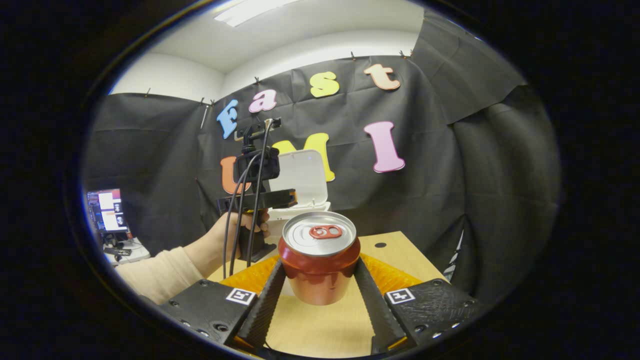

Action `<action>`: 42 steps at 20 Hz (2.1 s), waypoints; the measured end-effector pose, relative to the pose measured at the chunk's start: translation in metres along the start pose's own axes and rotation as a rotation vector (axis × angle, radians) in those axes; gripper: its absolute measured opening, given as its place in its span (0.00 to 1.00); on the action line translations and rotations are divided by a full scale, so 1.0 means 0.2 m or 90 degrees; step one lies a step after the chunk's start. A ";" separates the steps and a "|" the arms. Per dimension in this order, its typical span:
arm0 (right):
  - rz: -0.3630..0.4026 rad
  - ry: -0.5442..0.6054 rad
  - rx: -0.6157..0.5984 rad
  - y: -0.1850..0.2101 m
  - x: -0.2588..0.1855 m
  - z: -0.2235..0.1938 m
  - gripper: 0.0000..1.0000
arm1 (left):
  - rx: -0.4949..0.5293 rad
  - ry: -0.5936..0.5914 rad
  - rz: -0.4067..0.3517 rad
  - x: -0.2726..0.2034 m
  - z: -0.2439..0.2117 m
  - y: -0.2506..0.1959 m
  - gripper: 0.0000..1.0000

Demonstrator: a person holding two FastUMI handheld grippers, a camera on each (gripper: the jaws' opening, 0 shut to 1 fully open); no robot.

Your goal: Press the lid of the desktop garbage bin to open it, pick up the crumpled paper on the desktop and throw it into the bin, then pick up the pop can on the desktop and drop it into the bin, and finally close the garbage bin lid.

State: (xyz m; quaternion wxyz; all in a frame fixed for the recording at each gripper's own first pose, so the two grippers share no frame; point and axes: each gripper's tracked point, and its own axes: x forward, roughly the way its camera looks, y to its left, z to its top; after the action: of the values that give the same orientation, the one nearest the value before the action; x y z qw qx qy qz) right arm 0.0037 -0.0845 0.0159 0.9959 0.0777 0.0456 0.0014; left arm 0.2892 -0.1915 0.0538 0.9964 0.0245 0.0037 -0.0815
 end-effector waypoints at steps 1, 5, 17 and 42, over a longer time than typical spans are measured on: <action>-0.001 0.002 0.002 0.00 0.00 0.00 0.79 | 0.000 0.001 0.002 0.00 0.00 0.00 0.48; 0.000 0.008 0.008 0.00 0.01 -0.01 0.80 | -0.012 0.004 -0.032 -0.04 0.01 -0.08 0.51; 0.004 0.022 0.015 0.05 0.05 -0.04 0.80 | 0.023 -0.014 0.013 -0.54 0.08 -0.04 0.99; -0.053 0.072 -0.014 0.17 0.14 -0.01 0.79 | -0.021 -0.020 0.079 -1.37 -0.36 0.57 0.98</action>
State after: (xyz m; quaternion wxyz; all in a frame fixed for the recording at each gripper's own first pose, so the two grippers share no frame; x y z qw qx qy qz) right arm 0.0312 -0.0504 0.0171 0.9918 0.0644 0.1048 -0.0354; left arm 0.0367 -0.0319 -0.0087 0.9997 0.0070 -0.0124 -0.0196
